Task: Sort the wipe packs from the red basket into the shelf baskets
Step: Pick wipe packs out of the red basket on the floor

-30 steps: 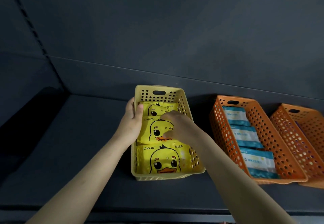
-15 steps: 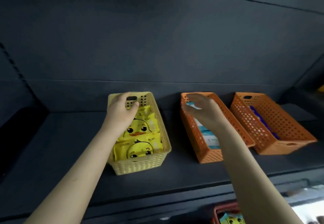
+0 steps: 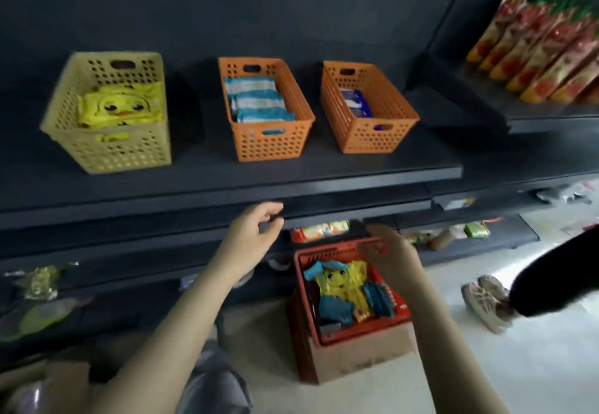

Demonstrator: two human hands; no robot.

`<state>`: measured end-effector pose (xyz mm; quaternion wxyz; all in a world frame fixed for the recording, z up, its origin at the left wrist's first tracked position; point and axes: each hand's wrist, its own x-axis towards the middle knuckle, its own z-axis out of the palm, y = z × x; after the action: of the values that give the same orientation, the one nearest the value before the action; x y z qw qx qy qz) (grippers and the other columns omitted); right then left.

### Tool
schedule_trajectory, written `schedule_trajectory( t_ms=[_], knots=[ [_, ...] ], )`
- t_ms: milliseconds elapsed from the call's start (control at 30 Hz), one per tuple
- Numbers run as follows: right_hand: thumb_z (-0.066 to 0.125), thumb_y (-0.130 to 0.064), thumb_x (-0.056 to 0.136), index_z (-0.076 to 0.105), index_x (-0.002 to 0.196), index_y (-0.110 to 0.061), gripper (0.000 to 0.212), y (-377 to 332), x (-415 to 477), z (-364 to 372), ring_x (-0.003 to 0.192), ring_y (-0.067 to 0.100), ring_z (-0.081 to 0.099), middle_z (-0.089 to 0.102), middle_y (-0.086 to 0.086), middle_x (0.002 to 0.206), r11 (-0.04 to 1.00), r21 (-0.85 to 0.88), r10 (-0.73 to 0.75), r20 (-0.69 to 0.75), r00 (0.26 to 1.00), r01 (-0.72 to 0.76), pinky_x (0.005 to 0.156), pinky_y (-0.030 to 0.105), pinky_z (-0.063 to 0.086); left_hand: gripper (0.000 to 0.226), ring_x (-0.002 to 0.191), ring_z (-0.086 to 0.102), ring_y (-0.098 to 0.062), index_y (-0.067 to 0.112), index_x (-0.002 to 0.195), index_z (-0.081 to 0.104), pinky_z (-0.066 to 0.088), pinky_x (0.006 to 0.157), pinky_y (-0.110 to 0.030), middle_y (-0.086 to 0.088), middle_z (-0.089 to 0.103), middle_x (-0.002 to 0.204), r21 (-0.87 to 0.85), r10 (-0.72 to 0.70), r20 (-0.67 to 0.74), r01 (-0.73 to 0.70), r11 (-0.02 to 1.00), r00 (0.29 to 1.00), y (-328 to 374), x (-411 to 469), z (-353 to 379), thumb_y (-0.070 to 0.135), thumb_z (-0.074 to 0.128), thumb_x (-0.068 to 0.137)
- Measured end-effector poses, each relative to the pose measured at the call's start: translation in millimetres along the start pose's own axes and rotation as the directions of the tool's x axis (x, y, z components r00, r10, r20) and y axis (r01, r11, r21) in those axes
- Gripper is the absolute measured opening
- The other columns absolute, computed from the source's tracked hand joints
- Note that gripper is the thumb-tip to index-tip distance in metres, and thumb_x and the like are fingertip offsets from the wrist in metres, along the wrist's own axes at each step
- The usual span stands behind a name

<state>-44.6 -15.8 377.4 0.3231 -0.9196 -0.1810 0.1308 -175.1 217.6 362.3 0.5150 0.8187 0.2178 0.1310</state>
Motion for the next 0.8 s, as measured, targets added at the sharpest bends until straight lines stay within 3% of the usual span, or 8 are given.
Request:
schedule_trajectory(
  t_ms=[100, 233, 400, 633, 800],
  knots=[
    [0.072, -0.026, 0.086, 0.063, 0.123, -0.016, 0.039, 62, -35, 5, 0.105, 0.022, 0.063, 0.067, 0.0, 0.108, 0.994, 0.012, 0.112, 0.06, 0.992, -0.112, 0.074, 0.022, 0.042, 0.031, 0.121, 0.054, -0.01, 0.023, 0.128, 0.058, 0.039, 0.093, -0.019, 0.01, 0.059, 0.127, 0.037, -0.119, 0.105, 0.116, 0.993, 0.987, -16, -42, 50, 0.023, 0.057, 0.097],
    [0.072, -0.019, 0.086, 0.061, 0.128, -0.013, 0.044, 114, -58, 11, 0.114, 0.024, 0.059, 0.064, 0.006, 0.126, 0.977, 0.068, 0.194, 0.098, 0.976, -0.201, 0.086, 0.025, 0.042, 0.033, 0.119, 0.055, -0.012, 0.022, 0.13, 0.057, 0.039, 0.093, -0.02, 0.005, 0.059, 0.13, 0.045, -0.24, 0.188, 0.236, 0.971, 0.952, -37, -73, 92, 0.022, 0.056, 0.097],
    [0.073, -0.017, 0.086, 0.061, 0.126, -0.008, 0.043, 155, -57, 11, 0.108, 0.027, 0.061, 0.065, 0.012, 0.122, 0.942, 0.159, 0.279, 0.11, 0.954, -0.294, 0.081, 0.029, 0.046, 0.032, 0.119, 0.056, -0.013, 0.023, 0.13, 0.056, 0.042, 0.093, -0.024, 0.002, 0.059, 0.132, 0.009, -0.339, 0.255, 0.349, 0.937, 0.905, -56, -76, 133, 0.028, 0.054, 0.098],
    [0.07, -0.019, 0.088, 0.057, 0.129, -0.01, 0.043, 212, 17, -10, 0.11, 0.032, 0.061, 0.063, 0.014, 0.125, 0.927, 0.138, 0.315, 0.213, 0.925, -0.348, 0.095, 0.05, 0.049, 0.043, 0.118, 0.057, -0.016, 0.012, 0.137, 0.05, 0.042, 0.093, -0.024, -0.006, 0.058, 0.135, -0.025, -0.471, 0.222, 0.487, 0.873, 0.854, -66, -42, 210, 0.028, 0.056, 0.097],
    [0.068, -0.021, 0.09, 0.059, 0.126, -0.01, 0.039, 279, 84, -1, 0.107, 0.033, 0.063, 0.064, 0.013, 0.125, 0.927, 0.09, 0.313, 0.346, 0.885, -0.363, 0.093, 0.052, 0.051, 0.046, 0.121, 0.057, -0.026, 0.002, 0.136, 0.051, 0.043, 0.099, -0.03, -0.015, 0.059, 0.134, -0.028, -0.621, 0.153, 0.632, 0.775, 0.769, -90, -17, 286, 0.026, 0.056, 0.097]
  ],
)
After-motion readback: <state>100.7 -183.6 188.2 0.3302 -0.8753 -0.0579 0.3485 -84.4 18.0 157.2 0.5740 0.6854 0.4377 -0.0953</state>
